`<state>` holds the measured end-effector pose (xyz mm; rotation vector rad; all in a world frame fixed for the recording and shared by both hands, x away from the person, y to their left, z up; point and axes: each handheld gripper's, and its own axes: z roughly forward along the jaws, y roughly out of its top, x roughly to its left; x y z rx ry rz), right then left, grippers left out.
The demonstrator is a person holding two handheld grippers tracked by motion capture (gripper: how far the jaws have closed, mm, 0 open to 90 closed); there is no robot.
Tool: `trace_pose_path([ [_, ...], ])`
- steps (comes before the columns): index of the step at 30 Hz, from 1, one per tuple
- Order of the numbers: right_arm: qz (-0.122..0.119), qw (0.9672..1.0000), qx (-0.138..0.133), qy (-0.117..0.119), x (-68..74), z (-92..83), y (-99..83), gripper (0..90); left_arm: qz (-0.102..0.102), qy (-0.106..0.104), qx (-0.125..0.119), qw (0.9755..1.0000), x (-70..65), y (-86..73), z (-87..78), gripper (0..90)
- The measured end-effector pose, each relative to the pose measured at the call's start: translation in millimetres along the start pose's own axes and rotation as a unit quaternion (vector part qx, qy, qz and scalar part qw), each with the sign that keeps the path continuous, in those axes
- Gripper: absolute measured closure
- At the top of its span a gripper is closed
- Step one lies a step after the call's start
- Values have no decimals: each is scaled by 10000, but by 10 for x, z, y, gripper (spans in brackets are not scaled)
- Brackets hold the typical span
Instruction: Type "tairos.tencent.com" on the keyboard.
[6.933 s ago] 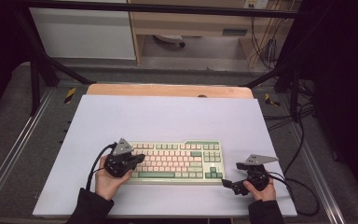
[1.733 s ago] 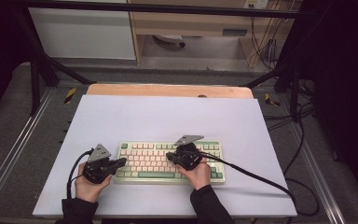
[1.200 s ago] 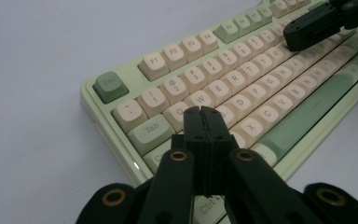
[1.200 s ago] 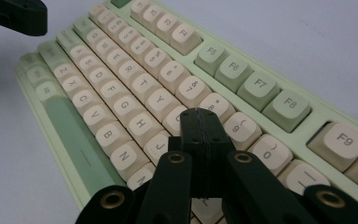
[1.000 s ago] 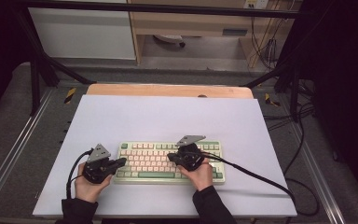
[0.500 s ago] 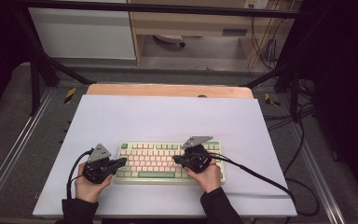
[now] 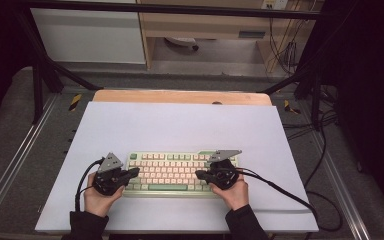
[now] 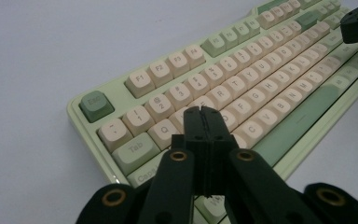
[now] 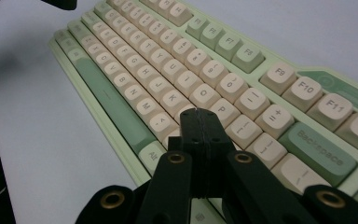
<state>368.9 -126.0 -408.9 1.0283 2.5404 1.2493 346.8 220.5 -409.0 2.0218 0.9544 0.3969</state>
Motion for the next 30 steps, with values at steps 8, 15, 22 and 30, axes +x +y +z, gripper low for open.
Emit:
trace_pose_path([
  [8, 41, 10000, -24, -18, -45, -98, -87, 900, 64, 21, 49, 10000, -25, 77, 58, 900],
  [15, 40, 10000, -12, -15, -43, -125, -119, 900, 100, 3, 72, 9999, -63, 159, 146, 900],
  [22, 78, 10000, -11, -39, -64, -154, -178, 900, 180, -29, 116, 9998, -142, 266, 271, 900],
  [30, 87, 10000, -45, -20, -68, -187, -209, 900, 190, -52, 206, 9996, -178, 288, 426, 900],
])
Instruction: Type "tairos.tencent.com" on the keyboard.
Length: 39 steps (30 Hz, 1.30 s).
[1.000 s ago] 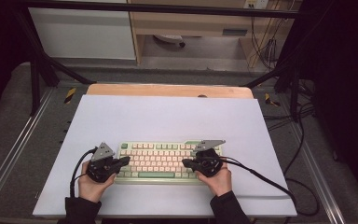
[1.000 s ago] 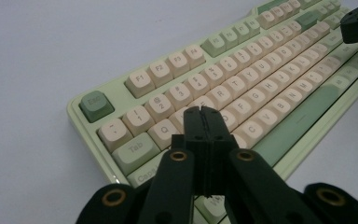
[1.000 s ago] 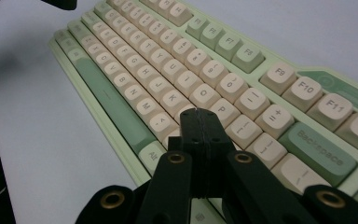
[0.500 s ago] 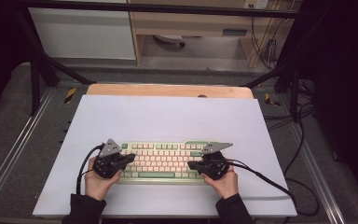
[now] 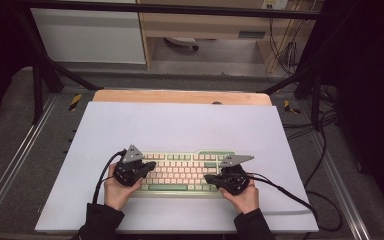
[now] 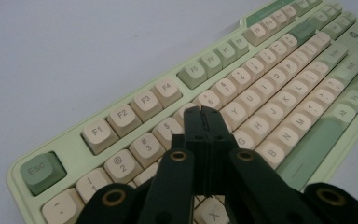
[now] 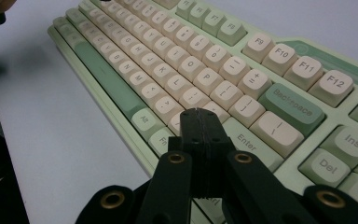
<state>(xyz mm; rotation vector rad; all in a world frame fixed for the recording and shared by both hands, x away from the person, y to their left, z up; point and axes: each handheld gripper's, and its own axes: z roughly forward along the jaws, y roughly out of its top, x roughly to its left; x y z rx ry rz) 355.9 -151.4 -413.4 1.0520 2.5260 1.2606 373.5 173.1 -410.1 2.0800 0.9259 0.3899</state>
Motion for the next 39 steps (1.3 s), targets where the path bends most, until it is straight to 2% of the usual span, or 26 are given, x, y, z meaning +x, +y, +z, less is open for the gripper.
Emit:
trace_pose_path([
  [3, -5, 10000, 2, 14, 0, -1, -9, 900, -46, -22, -11, 10000, 1, -15, 42, 900],
  [5, -6, 10000, 14, 21, -2, 6, -12, 900, -13, -20, 57, 10000, -1, -30, 71, 900],
  [19, 11, 10000, -10, 36, -8, 11, -26, 900, -26, -1, 136, 9999, -4, -70, 175, 900],
  [31, 2, 10000, 2, 21, -11, 0, -25, 900, 18, -18, 151, 9999, -21, -94, 213, 900],
  [39, 3, 10000, -20, 17, -10, -6, -26, 900, 70, -45, 95, 9999, -48, -87, 152, 900],
])
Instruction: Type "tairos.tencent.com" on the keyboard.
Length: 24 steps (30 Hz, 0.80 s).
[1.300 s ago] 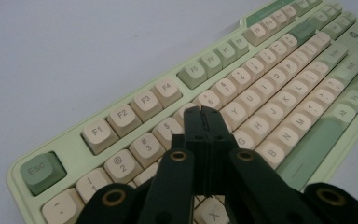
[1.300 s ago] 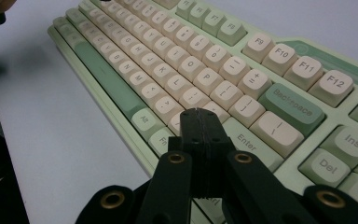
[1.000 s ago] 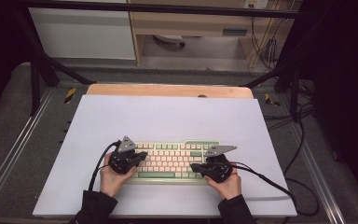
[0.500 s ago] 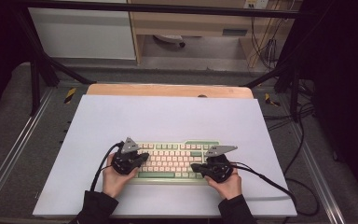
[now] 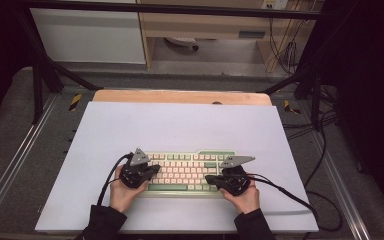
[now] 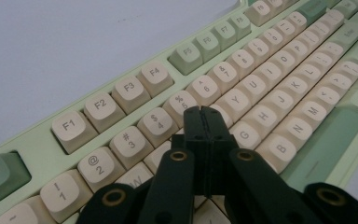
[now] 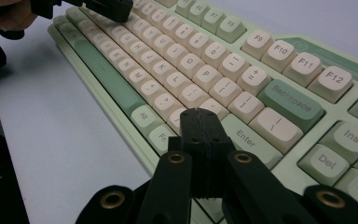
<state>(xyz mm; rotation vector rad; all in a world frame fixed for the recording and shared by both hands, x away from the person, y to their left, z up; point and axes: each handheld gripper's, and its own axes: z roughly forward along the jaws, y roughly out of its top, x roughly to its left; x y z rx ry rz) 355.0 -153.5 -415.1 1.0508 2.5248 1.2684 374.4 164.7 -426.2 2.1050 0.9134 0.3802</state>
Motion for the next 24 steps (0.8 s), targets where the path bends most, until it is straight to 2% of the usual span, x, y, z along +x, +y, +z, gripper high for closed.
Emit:
trace_pose_path([
  [12, -14, 10000, -48, -36, 0, -16, 8, 900, 59, -70, -70, 9999, -23, -26, -115, 900],
  [24, 32, 9999, -84, -52, 4, -3, 17, 900, -38, -53, -155, 9999, 48, -116, -306, 900],
])
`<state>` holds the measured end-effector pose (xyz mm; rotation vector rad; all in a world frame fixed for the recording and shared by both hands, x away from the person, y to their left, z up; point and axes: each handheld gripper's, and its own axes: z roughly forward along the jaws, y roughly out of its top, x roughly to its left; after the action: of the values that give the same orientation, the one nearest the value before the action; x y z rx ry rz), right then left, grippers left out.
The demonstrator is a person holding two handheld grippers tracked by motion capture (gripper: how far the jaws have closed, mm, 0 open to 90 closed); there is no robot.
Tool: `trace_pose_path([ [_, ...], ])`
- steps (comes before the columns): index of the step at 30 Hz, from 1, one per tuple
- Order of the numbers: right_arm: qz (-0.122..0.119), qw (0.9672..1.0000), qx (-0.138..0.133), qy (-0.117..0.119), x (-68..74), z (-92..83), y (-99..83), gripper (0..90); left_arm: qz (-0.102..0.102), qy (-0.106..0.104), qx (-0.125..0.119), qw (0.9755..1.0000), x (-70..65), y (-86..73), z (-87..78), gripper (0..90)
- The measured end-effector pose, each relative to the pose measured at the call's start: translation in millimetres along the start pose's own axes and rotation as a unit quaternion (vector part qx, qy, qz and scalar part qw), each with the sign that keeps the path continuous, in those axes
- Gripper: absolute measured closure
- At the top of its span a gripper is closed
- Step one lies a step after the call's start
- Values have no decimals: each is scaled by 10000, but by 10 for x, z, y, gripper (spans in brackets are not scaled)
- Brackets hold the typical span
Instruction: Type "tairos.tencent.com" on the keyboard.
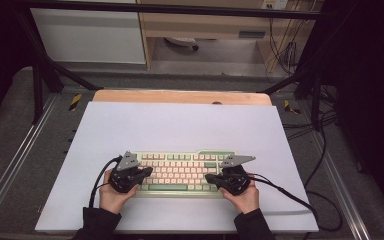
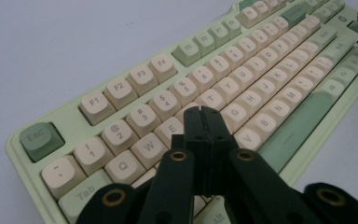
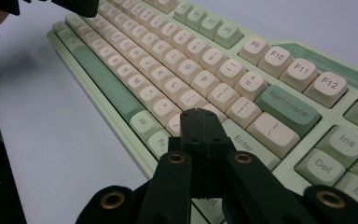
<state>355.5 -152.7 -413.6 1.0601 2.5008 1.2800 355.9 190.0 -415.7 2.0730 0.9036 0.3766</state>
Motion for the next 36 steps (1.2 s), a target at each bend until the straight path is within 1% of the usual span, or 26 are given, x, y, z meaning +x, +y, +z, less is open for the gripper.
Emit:
trace_pose_path([
  [7, -9, 10000, 30, -11, 8, 36, 24, 900, -38, 0, -30, 10000, 31, -77, -94, 900],
  [17, -25, 10000, 30, -50, 65, 137, 128, 900, -180, 69, -18, 9998, 135, -210, -215, 900],
  [22, -55, 9999, 67, -79, 82, 223, 191, 900, -233, 90, -16, 9997, 172, -250, -248, 900],
  [28, -38, 9998, 90, -160, 93, 363, 274, 900, -257, 96, -57, 9996, 188, -253, -262, 900],
  [31, 9, 9998, 78, -193, 84, 423, 312, 900, -271, 101, -60, 9996, 194, -256, -260, 900],
  [36, -42, 9997, 95, -214, 93, 523, 360, 900, -285, 102, -58, 9995, 200, -259, -259, 900],
])
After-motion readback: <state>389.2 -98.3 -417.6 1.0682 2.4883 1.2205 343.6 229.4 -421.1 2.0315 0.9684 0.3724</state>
